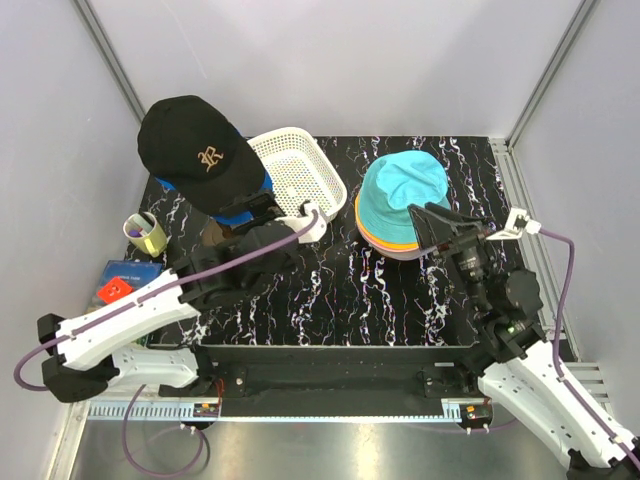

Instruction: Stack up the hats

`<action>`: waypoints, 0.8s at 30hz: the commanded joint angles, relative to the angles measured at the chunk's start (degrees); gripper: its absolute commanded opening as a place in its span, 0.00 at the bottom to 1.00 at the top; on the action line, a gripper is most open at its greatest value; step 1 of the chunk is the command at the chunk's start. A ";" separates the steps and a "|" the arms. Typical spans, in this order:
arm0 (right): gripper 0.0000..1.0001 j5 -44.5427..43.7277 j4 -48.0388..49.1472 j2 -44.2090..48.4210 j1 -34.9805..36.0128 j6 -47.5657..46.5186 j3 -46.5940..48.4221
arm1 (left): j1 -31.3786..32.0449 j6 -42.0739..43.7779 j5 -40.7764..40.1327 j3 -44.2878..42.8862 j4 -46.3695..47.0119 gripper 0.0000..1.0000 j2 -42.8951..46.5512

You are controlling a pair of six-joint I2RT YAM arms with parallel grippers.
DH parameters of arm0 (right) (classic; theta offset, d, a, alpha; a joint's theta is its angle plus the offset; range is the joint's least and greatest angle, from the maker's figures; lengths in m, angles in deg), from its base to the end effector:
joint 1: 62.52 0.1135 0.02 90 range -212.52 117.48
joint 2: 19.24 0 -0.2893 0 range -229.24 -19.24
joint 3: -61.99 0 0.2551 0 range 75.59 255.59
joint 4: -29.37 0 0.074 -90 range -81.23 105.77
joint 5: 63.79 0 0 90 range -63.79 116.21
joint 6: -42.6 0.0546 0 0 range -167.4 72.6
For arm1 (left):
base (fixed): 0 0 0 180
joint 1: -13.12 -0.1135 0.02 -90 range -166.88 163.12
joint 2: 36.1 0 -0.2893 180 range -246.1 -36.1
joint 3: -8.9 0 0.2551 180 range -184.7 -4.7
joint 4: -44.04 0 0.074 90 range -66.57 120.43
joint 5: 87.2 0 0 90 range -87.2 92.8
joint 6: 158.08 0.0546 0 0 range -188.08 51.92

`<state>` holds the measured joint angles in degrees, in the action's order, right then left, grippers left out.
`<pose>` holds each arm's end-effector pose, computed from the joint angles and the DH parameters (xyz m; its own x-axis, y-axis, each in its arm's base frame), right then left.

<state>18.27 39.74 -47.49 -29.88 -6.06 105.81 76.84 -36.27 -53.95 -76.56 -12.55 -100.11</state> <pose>0.1102 0.0616 0.3749 -0.0072 0.7723 -0.6352 -0.5658 0.5206 0.6393 0.1364 -0.1731 0.4070 -0.1170 0.8897 -0.4412 0.2948 0.4554 0.8401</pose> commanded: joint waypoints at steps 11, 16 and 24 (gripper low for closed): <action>1.00 -29.13 -21.50 -6.11 0.23 -30.88 12.23 | 0.53 -17.84 -1.25 12.35 36.38 0.99 28.48; 1.00 -30.02 -22.47 -6.82 0.32 -30.89 12.59 | -0.35 -20.30 0.31 12.96 31.91 0.99 30.87; 1.00 -31.08 -22.65 -5.24 0.32 -30.53 11.97 | -0.27 -21.79 -6.71 12.62 30.59 0.99 27.36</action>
<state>-9.88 16.52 -53.94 -29.88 -35.52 116.24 76.60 -56.20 -57.05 -63.33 17.50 -69.95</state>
